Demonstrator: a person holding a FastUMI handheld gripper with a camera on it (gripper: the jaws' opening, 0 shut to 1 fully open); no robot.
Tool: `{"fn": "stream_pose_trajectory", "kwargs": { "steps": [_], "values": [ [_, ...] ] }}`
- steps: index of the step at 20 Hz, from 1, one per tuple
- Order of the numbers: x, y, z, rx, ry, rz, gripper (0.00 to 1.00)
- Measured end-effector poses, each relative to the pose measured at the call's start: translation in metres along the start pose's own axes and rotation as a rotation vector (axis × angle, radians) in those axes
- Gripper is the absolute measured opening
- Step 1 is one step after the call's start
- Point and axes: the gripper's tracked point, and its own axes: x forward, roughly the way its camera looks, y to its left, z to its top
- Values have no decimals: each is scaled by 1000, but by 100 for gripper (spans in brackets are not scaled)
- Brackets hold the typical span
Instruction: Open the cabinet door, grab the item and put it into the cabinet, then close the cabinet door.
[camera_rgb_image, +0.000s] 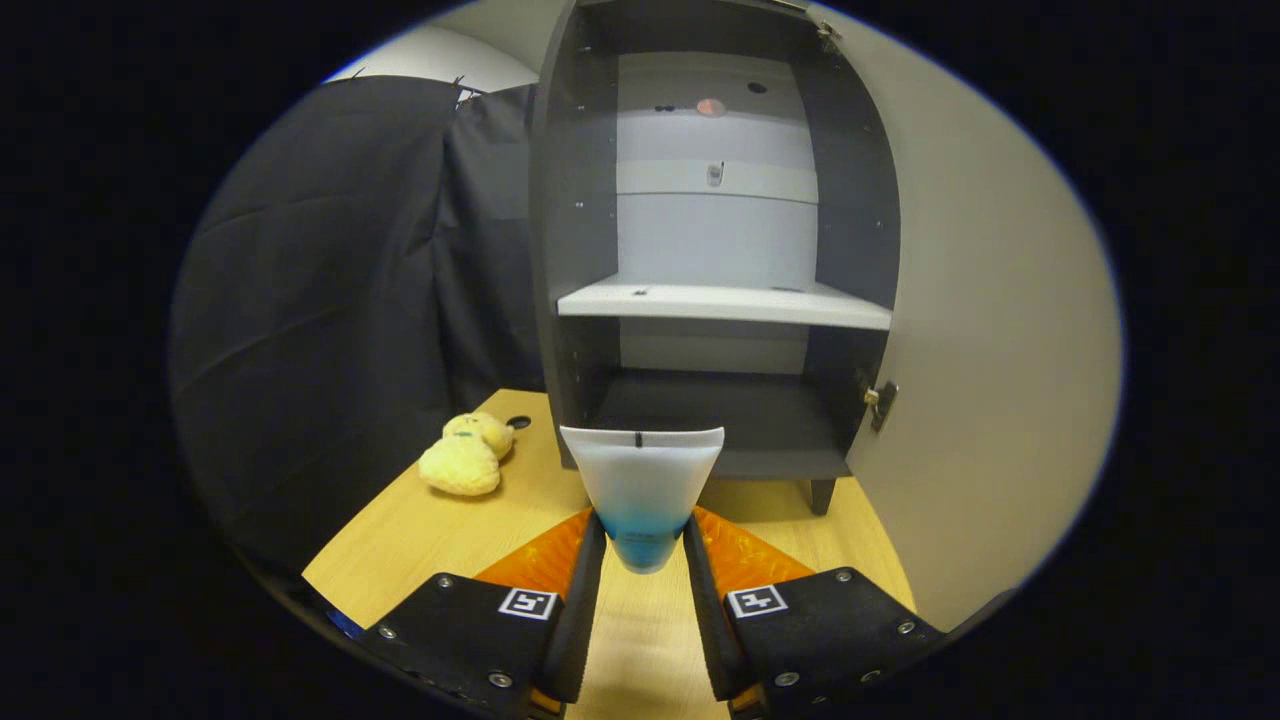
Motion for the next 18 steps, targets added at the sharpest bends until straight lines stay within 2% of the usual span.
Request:
{"fn": "stream_pose_trajectory", "kwargs": {
  "steps": [10, 18],
  "values": [
    [52, -29, 135, 4, -133, -18, 48],
    [110, -33, 192, 8, -124, -18, 47]
  ]
}}
